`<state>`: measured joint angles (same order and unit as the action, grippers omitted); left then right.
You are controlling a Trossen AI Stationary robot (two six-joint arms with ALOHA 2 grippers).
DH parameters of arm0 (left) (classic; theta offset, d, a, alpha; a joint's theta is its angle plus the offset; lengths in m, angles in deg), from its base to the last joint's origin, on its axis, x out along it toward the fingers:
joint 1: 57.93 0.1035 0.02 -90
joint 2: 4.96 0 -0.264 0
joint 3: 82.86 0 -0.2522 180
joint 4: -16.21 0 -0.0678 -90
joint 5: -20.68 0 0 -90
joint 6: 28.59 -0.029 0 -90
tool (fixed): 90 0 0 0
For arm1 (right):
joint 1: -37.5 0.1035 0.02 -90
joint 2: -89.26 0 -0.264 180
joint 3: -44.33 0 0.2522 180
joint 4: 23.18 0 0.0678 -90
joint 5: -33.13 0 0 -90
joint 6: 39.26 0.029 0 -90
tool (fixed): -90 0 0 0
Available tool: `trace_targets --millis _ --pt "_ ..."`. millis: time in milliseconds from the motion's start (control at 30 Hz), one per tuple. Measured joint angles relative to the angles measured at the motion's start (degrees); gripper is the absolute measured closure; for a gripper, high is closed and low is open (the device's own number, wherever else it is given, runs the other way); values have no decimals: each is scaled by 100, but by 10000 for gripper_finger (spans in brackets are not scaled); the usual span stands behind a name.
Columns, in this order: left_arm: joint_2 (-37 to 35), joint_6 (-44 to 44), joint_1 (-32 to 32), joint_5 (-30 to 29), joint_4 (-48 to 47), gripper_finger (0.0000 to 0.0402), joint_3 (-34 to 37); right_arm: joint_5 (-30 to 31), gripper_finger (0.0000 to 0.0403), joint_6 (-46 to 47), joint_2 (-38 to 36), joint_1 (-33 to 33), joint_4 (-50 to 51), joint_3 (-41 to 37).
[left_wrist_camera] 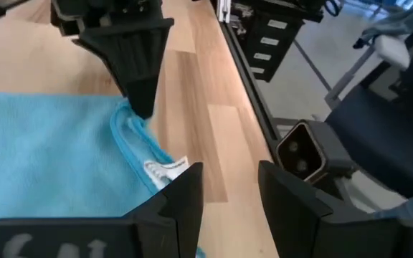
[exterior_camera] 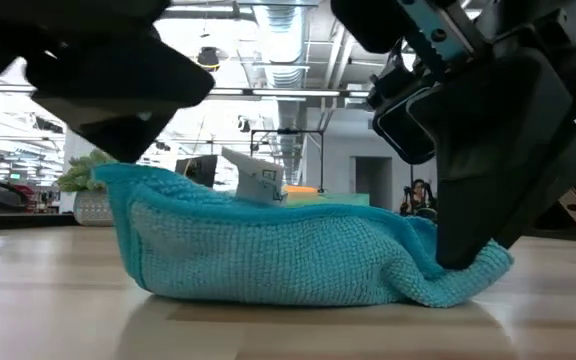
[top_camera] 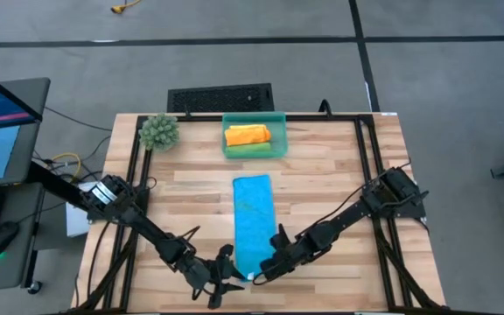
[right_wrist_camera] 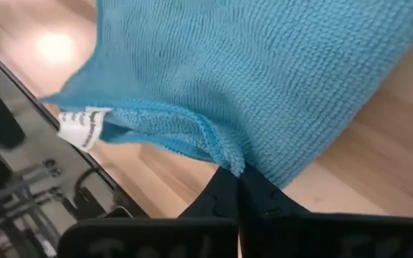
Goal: Roll microfiber towels into tight, uniform cylinder then place into a basket
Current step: Roll the blue towel
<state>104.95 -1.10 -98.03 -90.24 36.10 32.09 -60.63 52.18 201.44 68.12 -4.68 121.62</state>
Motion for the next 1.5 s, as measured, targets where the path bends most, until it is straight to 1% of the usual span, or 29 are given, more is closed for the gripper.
trace_targets --millis 200,333,500,567,700,900,1133,1200,1300,1333,1433,1500 --pt "0 -422 183 308 9 276 0 69 397 609 0 -3 -58 2" --pt "0 -577 265 675 38 276 0 71 394 873 0 -3 -65 2" --pt "0 -852 319 733 37 276 0 72 397 1330 0 -3 -137 2" --pt "0 -934 362 872 28 276 0 74 396 1502 0 -3 -219 2" --pt "0 -1069 445 1056 8 276 0 82 392 1605 -2 -3 -529 5" --pt "-2 -1242 581 1244 -78 276 0 85 395 1720 -4 -13 -524 7" --pt "-2 -1336 592 1272 -334 276 0 85 393 1678 -4 -84 -523 7" --pt "55 -1295 639 1279 -281 276 -11 86 394 1670 -4 -104 -519 7" --pt "165 -1286 665 1276 -419 276 -159 87 393 1661 -4 -115 -519 7" --pt "250 -1323 682 1254 -440 276 -256 85 392 1659 -4 -115 -501 7" --pt "324 -1321 716 1144 -891 276 -378 85 392 1657 -6 -115 -496 7" --pt "372 -1218 773 934 -1093 276 -461 83 393 1654 -7 -115 -429 6"
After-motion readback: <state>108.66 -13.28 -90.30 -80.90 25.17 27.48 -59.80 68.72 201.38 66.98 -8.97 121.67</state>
